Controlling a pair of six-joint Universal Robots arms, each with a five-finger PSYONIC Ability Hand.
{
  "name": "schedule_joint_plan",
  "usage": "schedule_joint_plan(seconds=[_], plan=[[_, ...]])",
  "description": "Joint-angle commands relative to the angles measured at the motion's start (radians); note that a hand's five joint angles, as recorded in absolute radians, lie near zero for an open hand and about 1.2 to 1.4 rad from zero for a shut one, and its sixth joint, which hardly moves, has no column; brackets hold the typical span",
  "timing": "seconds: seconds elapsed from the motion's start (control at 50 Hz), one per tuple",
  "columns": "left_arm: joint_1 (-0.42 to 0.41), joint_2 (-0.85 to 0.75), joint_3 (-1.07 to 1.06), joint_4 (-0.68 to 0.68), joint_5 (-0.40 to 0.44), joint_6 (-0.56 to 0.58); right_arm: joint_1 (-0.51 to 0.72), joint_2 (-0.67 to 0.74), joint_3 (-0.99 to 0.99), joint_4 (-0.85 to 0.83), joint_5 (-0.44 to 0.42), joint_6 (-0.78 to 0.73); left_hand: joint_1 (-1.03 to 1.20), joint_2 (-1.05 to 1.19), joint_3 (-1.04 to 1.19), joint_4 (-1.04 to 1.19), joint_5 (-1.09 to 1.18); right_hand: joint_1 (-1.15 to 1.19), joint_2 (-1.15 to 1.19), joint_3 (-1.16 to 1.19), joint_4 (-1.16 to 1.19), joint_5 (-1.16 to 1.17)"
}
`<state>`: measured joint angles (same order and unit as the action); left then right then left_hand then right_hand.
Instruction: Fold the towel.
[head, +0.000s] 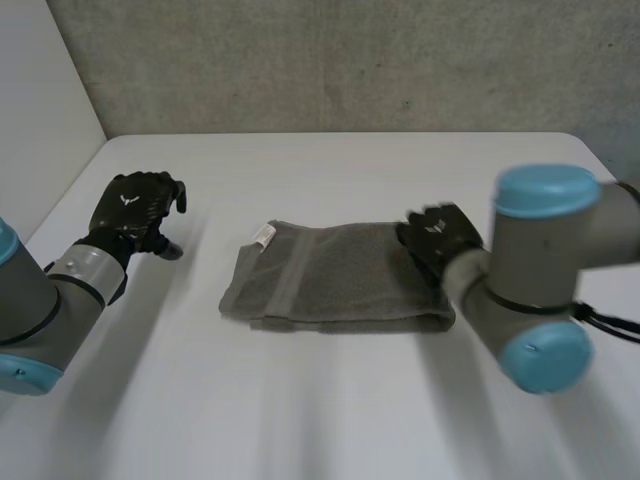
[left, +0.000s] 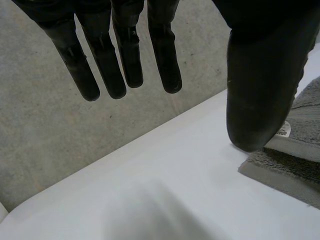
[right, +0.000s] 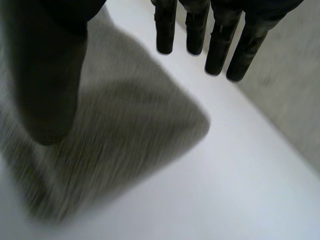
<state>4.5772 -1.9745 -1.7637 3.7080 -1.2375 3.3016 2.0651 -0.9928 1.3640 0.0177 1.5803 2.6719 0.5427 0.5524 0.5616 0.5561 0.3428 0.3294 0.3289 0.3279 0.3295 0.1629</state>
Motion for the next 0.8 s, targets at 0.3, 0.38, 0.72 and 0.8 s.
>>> schedule_joint_plan(seconds=[0.3, 0.38, 0.72, 0.8], plan=[[-0.024, -0.004, -0.005, 0.001, 0.001, 0.004, -0.160, -0.038, 0.305, -0.257, -0.174, 0.260, -0.050, -0.060, -0.069, -0.064, -0.025, 0.390, 0.390, 0.391, 0.390, 0.382], [-0.024, -0.004, -0.007, 0.016, 0.001, 0.004, -0.161, -0.036, 0.310, -0.259, -0.190, 0.304, -0.056, -0.066, -0.075, -0.070, -0.031, 0.793, 0.794, 0.795, 0.793, 0.785], [-0.029, 0.008, -0.040, 0.081, 0.000, 0.006, -0.172, -0.145, 0.310, -0.225, -0.223, 0.298, -0.056, -0.066, -0.075, -0.070, -0.031, 1.067, 1.067, 1.068, 1.067, 1.059], [-0.029, 0.009, -0.039, 0.081, -0.002, 0.006, -0.189, -0.171, 0.252, -0.181, -0.243, 0.255, -0.059, -0.069, -0.078, -0.072, -0.034, 1.067, 1.067, 1.068, 1.067, 1.059]])
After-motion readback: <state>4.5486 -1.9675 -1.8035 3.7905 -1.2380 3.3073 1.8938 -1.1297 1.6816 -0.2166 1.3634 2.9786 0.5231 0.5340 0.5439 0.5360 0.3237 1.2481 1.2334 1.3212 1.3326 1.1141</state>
